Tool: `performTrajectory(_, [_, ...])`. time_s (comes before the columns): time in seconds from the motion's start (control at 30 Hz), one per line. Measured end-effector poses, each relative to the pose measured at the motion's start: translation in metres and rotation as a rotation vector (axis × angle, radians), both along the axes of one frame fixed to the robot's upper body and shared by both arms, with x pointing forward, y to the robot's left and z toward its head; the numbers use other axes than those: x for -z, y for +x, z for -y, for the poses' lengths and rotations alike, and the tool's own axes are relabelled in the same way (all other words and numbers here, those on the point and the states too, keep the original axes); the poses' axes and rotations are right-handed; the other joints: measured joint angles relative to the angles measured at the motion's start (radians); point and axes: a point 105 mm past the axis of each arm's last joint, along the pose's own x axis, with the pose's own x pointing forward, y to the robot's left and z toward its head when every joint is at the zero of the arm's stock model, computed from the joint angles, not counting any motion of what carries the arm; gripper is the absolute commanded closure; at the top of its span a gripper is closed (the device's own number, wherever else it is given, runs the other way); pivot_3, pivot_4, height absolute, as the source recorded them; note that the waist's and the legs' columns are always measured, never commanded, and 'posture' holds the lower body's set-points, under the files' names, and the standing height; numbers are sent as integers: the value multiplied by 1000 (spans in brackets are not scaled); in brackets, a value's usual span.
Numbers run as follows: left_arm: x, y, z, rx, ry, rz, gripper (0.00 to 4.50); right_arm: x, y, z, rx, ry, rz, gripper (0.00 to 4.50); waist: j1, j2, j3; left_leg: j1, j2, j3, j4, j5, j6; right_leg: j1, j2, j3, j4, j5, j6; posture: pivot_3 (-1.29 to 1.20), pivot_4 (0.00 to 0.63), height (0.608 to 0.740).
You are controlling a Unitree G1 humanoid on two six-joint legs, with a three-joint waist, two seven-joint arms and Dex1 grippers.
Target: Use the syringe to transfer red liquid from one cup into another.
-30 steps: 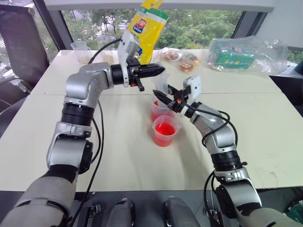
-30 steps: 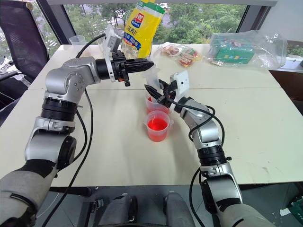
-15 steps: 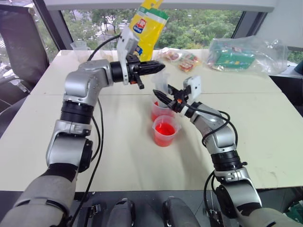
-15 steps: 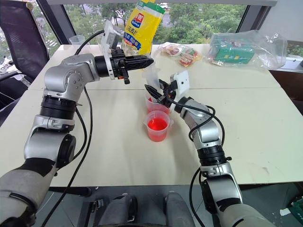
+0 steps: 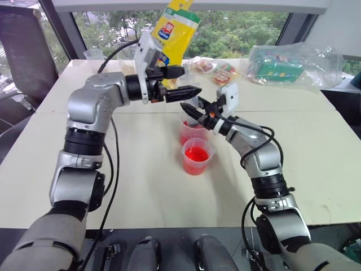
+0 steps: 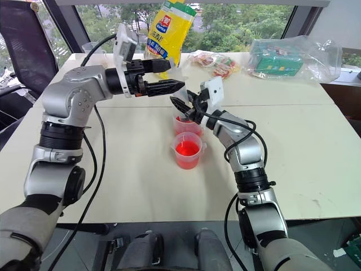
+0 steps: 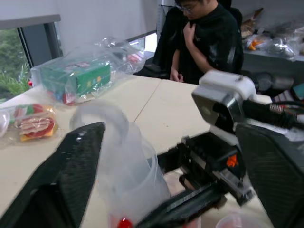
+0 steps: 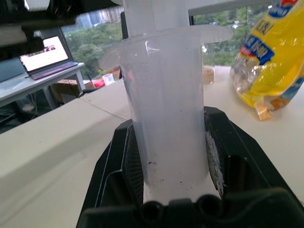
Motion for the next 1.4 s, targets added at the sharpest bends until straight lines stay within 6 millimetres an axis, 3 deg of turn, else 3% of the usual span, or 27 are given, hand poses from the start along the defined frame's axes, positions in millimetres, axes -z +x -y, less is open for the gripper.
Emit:
performTrajectory(0.1, [0,-3,-11,-22,2,-1,33,-9,2,4,10,13,14,3111,-1,0,0,0,0,0,0,0,0,0,0,0,0,0,0,0,150,740])
performTrajectory(0.2, [5,-5,-23,-48,15,-27,33,-32,-1,9,2,37,55,3111,0,0,0,0,0,0,0,0,0,0,0,0,0,0,0,0,150,740])
performTrajectory(0.33, [1,-6,-36,-80,19,-29,33,-58,-18,11,-66,70,99,3111,2,0,0,-1,0,0,0,0,0,0,-1,0,-1,0,0,0,150,740])
performTrajectory(0.47, [-6,-9,-44,-96,12,-11,33,-68,-43,7,-182,87,76,3111,4,0,0,-1,0,-1,0,0,0,0,-1,-1,-1,0,0,0,150,740])
performTrajectory(0.6, [-9,-11,-48,-103,16,-11,33,-54,-67,5,-279,92,2,3111,3,0,0,-1,0,-1,0,0,1,0,-1,-1,-2,0,0,0,150,740])
performTrajectory(0.9, [-14,-26,-32,-10,-6,-15,33,1,-72,12,-235,45,-132,3111,0,0,0,-1,0,-1,0,0,1,0,0,0,-2,0,0,0,150,740])
performTrajectory(1.4, [0,-16,-9,47,-10,-42,33,0,-71,13,-211,36,-112,3111,2,0,0,-1,0,-1,0,0,1,1,1,0,-3,0,0,0,150,740])
